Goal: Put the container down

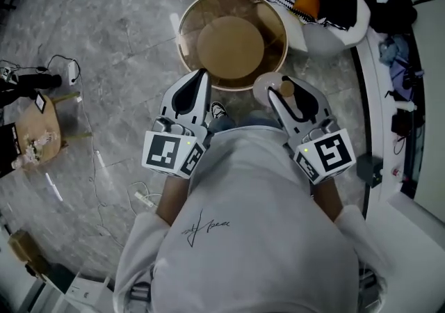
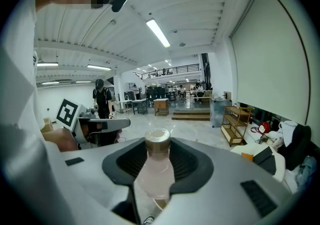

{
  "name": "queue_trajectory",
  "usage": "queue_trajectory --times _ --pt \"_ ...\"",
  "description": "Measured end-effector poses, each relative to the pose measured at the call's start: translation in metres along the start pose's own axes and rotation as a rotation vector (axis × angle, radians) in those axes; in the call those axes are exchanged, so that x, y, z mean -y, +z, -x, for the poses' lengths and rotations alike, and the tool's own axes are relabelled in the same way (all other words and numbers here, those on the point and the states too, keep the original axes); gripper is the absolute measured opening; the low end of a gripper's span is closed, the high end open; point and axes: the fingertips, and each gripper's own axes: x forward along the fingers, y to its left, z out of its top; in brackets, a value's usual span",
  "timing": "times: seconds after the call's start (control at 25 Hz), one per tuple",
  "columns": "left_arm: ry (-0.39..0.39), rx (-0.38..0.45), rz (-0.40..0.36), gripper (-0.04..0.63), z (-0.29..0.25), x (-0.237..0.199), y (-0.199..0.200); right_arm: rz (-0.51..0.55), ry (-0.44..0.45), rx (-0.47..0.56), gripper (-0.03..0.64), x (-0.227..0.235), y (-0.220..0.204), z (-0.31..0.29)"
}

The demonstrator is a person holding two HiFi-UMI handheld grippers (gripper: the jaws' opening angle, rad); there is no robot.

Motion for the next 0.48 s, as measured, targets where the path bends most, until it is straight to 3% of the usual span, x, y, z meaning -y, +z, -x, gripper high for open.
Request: queue_trajectory --times 0.12,0.48 --pt "-0.001 0.031 0.018 0.018 -0.001 -0.002 0.009 0.006 0.012 0.005 0.147 0.002 0.005 -0.005" --pt "-0.015 -0.023 0.06 0.018 -0.017 -0.005 0.005 0.032 0.034 0.044 0.147 0.02 0.02 -0.024"
